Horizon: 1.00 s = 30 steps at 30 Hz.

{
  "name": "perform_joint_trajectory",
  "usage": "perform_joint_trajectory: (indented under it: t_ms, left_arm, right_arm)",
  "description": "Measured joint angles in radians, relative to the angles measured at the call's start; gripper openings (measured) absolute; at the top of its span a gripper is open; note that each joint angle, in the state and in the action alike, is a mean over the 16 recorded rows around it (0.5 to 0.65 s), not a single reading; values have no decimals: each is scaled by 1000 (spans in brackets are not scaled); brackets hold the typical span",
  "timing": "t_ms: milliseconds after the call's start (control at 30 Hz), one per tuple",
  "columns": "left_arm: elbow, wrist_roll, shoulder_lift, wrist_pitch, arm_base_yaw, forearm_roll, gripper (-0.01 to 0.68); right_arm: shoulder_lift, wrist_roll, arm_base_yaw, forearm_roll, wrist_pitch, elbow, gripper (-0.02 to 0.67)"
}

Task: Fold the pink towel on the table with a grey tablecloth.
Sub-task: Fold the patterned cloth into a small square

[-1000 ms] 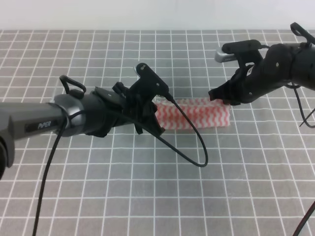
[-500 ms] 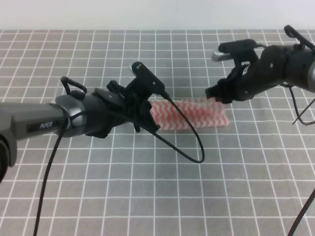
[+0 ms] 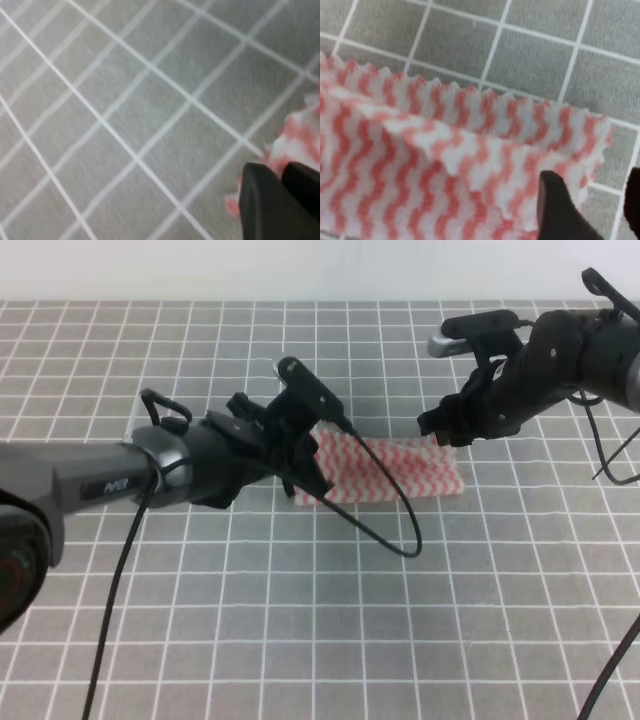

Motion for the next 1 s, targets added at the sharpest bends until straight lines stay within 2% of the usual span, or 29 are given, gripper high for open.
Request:
perform_joint_trajectory:
  t_ms: [333,533,667,1000]
  left_arm:
    - [-56,30,23,-11,17,-2,272]
    - [-91,32,12,-38,29,-36,312]
    - [-114,30,-20,-17,33,-109,276]
    - [-117,-56,-97,196,31,-230,81]
  right_arm:
    - [-1,48,-32,7,82,-1,292]
    - [3,66,-46,41,110,-1,308]
    - [3,67,-48,68,117,-1,326]
    - [27,67,-48,129,129,-2,368]
